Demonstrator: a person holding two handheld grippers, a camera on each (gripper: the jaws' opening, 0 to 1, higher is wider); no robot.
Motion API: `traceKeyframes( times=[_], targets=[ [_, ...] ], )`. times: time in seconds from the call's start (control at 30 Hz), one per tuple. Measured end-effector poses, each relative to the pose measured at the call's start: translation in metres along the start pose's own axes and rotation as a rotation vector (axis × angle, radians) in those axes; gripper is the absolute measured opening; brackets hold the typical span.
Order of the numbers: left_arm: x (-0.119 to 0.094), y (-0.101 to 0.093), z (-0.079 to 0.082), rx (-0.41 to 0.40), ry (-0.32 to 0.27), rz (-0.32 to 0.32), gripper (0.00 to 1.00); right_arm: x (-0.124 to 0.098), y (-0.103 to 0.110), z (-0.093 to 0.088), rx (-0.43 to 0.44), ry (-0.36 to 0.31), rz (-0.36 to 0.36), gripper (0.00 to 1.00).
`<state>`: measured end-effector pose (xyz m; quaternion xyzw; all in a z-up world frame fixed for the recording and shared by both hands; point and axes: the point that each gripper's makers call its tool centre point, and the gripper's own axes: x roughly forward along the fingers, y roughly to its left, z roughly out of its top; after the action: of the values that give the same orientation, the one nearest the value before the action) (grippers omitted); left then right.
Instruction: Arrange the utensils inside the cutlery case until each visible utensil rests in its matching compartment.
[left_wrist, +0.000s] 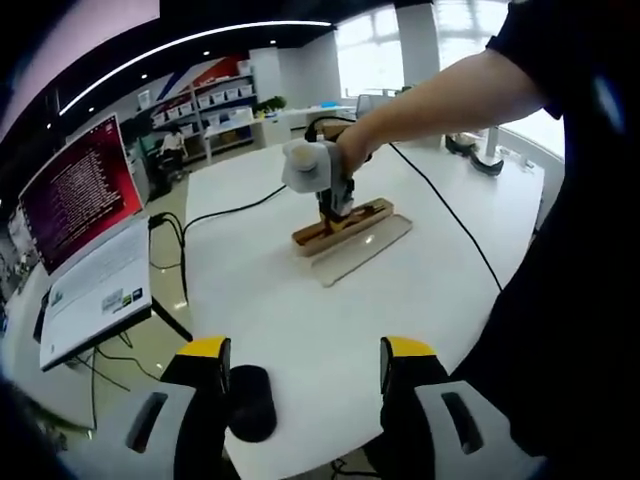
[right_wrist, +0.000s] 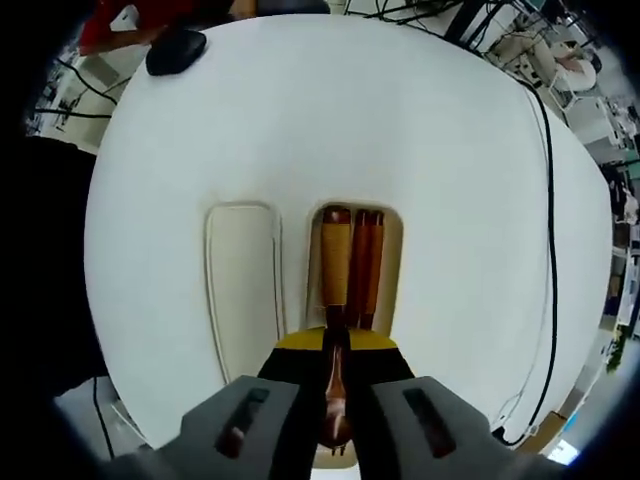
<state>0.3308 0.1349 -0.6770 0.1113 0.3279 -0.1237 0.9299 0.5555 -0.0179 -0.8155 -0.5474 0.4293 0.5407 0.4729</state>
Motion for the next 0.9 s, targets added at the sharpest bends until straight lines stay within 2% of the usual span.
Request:
traceKeyframes(
  times=[0.47,0.73,0.9],
  targets=[
    [0.0011,-0.0008,0.0001,-0.010,-0.004,0.006,0.63,0.0002,-0.0006,-0.0001,-0.009,0.003,-0.002,0.02],
    [0.0006,0.0000,-0.0001,-0.009,-0.004,0.011,0.62,-0.0009,-0.0003,-0.0003,0.008,-0.028,0.002,0.02],
    [0.0010,-0.0008,0.0021,-0.003,-0.006,0.010,0.62,-0.0006,-0.0005,-0.0086,0.006,-0.014,-0.005,0.03]
  ],
)
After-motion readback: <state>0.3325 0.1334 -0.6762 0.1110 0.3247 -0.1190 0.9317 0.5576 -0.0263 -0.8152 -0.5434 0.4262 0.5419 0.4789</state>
